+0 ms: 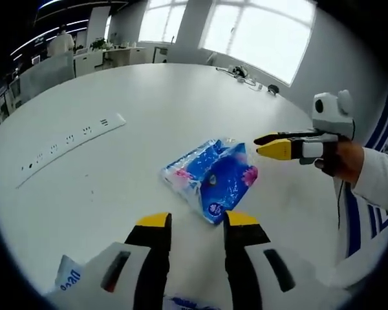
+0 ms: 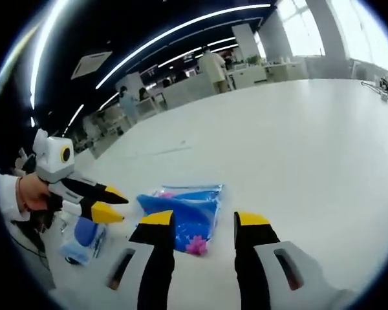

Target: Arrange the tabletop items into an orderly group along one side of the table until the central work area is clear of visible clutter.

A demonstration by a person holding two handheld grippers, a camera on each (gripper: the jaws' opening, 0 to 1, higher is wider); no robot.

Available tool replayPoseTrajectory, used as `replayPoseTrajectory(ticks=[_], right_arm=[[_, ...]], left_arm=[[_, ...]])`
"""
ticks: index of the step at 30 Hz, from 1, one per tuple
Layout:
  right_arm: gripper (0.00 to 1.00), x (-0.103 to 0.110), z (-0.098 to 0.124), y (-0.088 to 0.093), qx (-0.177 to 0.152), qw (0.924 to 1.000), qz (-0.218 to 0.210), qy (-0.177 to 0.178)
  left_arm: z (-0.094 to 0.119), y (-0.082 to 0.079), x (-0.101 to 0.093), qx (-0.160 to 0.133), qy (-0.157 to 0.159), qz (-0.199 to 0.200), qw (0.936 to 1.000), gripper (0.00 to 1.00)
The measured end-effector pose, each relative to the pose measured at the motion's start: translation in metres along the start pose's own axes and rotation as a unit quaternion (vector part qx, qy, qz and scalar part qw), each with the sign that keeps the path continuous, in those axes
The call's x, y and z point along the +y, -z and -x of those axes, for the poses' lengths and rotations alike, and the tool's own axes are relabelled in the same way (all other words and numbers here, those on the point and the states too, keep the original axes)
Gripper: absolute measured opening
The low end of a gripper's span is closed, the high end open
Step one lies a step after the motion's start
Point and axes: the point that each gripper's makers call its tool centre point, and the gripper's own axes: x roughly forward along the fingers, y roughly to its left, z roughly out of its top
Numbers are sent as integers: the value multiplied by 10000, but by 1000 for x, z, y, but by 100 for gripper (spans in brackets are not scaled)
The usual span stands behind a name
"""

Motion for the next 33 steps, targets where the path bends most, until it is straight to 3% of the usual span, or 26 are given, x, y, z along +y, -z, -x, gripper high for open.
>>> replayPoseTrajectory(ticks=[6, 20, 25, 33], right_arm=[[39, 6, 2, 0, 25, 10000, 39, -42], [41, 16, 13, -9, -120, 9999, 61, -100], [44, 19, 15, -12, -170, 9998, 53, -98], [49, 29, 19, -11, -147, 9998, 64, -131]], left_arm=[[8, -8, -6, -146, 71, -234, 9996, 46], [25, -11, -4, -233, 66, -394, 9989, 60], [34, -14, -2, -279, 67, -480, 9984, 69], [54, -22, -1, -440, 99, -588, 9973, 75]])
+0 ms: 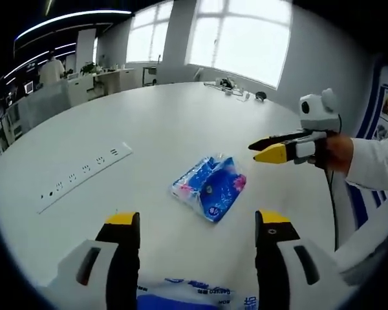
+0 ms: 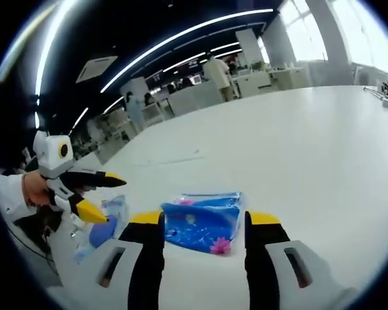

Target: Arrange the tabletop items into an orderly group along one side of the table until the central work area is clear of visible clutter.

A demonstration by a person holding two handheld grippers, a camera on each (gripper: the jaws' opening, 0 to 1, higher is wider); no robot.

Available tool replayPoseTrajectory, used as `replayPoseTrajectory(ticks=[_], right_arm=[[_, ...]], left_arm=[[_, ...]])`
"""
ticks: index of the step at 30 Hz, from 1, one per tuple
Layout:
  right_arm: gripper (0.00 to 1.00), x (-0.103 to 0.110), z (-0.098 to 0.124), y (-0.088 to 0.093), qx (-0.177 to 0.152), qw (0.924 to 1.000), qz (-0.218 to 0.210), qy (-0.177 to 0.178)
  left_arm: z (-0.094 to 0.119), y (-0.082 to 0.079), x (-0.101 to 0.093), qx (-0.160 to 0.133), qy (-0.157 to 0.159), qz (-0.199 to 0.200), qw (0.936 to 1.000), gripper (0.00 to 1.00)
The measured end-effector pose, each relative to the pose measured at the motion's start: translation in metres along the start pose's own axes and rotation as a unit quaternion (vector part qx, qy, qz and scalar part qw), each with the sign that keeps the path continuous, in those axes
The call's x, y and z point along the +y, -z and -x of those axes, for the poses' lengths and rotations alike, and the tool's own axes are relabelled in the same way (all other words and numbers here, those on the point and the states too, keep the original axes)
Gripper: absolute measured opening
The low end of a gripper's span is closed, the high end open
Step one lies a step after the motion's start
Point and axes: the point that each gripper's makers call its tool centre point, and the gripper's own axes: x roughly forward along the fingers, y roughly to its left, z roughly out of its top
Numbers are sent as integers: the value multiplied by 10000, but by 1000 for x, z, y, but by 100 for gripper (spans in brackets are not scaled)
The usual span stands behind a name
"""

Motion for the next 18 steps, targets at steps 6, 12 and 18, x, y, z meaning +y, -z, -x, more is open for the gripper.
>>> replayPoseTrajectory(ticks=[6, 12, 18], right_arm=[[53, 9, 4, -3, -23, 10000, 0, -19], [60, 16, 8, -3, 0, 10000, -5, -15], [66, 27, 12, -2, 27, 10000, -67, -39]], left_arm=[[15, -7, 1, -159, 45, -112, 9998, 79], [35, -9, 4, -215, 73, -91, 9997, 82], [55, -7, 12, -297, 57, -155, 9994, 82]])
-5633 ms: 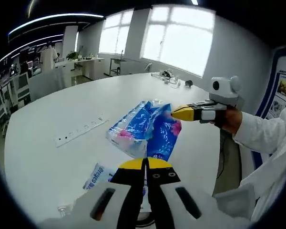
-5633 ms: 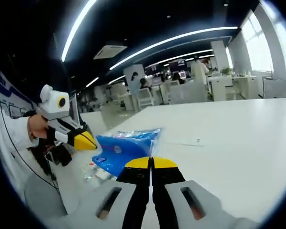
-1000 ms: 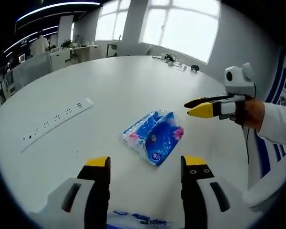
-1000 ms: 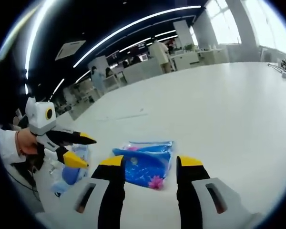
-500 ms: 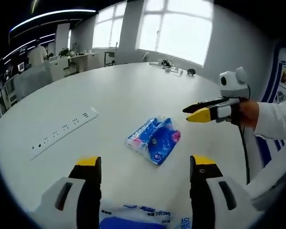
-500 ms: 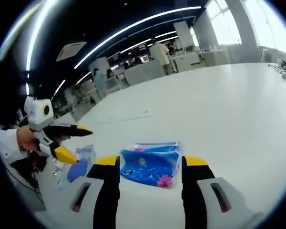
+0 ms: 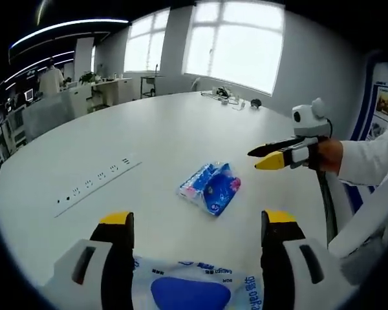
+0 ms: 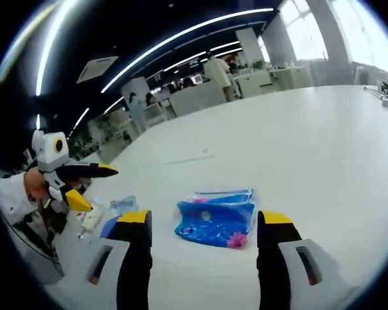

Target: Arrange the tabletop items into an orderly group along one side of the table until the central work area is clear of visible clutter.

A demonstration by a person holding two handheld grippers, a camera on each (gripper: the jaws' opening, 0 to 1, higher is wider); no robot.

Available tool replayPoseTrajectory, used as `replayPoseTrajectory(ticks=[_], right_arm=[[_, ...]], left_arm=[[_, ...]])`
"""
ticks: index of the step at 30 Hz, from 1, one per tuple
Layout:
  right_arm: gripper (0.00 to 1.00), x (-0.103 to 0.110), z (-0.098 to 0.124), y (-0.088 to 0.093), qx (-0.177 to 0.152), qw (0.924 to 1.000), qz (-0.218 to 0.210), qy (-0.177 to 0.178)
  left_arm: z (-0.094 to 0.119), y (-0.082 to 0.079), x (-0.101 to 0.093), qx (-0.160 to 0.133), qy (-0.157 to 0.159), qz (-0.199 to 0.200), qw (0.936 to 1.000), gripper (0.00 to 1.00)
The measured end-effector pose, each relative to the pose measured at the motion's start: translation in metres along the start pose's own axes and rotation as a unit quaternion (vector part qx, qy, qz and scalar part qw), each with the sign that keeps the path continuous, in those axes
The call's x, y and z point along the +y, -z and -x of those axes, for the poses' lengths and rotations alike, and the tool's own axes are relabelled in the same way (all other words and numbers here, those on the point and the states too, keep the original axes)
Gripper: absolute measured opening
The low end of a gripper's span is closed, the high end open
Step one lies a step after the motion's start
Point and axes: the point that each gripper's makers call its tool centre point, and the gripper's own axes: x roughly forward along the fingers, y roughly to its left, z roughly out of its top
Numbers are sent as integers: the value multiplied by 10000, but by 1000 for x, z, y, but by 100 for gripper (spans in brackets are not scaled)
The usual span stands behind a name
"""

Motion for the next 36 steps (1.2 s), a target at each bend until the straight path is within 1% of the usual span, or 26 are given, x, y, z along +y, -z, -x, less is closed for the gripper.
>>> replayPoseTrajectory(ticks=[5, 9, 12, 15, 17, 23, 26, 28, 31, 35, 36], right_arm=[[68, 16, 3, 1, 2, 10000, 62, -34], [69, 26, 3, 6, 27, 10000, 68, -63], [69, 33, 4, 12, 93, 9999, 63, -71], [69, 34, 6, 13, 108, 9999, 34, -40], [69, 35, 7, 13, 82, 10000, 18, -23], [69, 47, 14, 16, 95, 9999, 23, 35], [69, 53, 16, 19, 104, 9999, 21, 1], [69, 54, 17, 21, 134, 9999, 35, -2], [69, 59, 20, 22, 116, 9999, 20, 2], [69, 66, 22, 27, 152, 9999, 34, -6], [69, 71, 23, 30, 156, 9999, 19, -11]], left_arm=[[16, 0, 5, -10, -11, -73, 10000, 82], [30, 3, 10, 6, -43, -134, 9999, 82], [38, 3, 12, -40, -67, -150, 9999, 82], [47, 2, 15, -85, -83, -135, 9998, 82], [52, 5, 16, -39, -111, -153, 9998, 81], [65, 7, 21, -94, -159, -208, 9996, 81], [71, 10, 24, -96, -213, -197, 9995, 83], [77, 10, 23, -117, -194, -175, 9996, 83], [83, 12, 24, -89, -210, -207, 9995, 83], [93, 13, 26, -123, -250, -195, 9994, 83], [95, 14, 26, -123, -263, -206, 9994, 83]])
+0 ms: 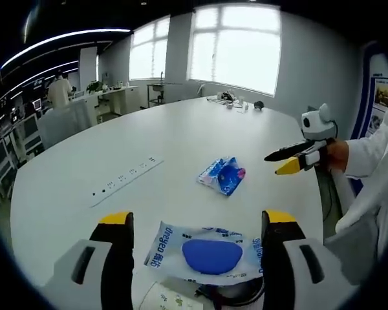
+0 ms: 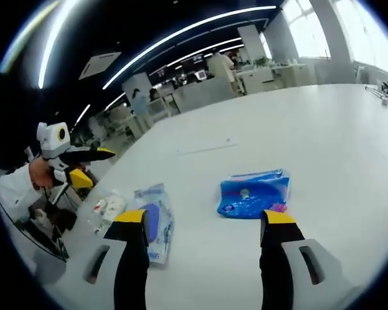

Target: Arrange the tabletop items into an orderly group along one side of the table until the central work area is clear of visible clutter.

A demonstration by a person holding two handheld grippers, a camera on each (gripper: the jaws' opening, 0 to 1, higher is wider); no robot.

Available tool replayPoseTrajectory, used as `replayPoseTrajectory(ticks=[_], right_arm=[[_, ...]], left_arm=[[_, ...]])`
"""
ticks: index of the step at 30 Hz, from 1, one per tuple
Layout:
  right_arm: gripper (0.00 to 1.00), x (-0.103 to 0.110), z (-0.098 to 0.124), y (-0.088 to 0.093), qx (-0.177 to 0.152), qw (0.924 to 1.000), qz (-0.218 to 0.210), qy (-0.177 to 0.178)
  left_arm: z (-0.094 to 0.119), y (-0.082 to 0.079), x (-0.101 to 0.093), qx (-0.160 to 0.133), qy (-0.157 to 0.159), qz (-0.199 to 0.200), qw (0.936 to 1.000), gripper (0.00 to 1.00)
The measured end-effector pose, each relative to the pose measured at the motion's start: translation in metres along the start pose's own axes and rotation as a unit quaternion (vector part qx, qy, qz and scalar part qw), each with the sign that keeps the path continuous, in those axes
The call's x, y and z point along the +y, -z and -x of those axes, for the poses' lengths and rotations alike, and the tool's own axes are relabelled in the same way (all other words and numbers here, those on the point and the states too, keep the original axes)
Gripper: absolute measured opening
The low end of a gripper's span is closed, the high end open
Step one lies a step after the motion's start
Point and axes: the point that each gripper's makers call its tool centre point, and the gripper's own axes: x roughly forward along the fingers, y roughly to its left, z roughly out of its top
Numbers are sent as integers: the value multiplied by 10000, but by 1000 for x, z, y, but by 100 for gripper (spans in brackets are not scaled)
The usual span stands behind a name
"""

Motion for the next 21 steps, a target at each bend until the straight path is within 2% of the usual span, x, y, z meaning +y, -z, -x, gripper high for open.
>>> replayPoseTrajectory(ticks=[12, 21], right_arm=[[69, 23, 5, 16, 13, 10000, -86, 42], [69, 46, 6, 40, 110, 9996, -204, 152]], left_arm=[[22, 8, 6, -16, -48, -37, 10000, 81], [36, 19, 10, 53, 39, -89, 9999, 80]])
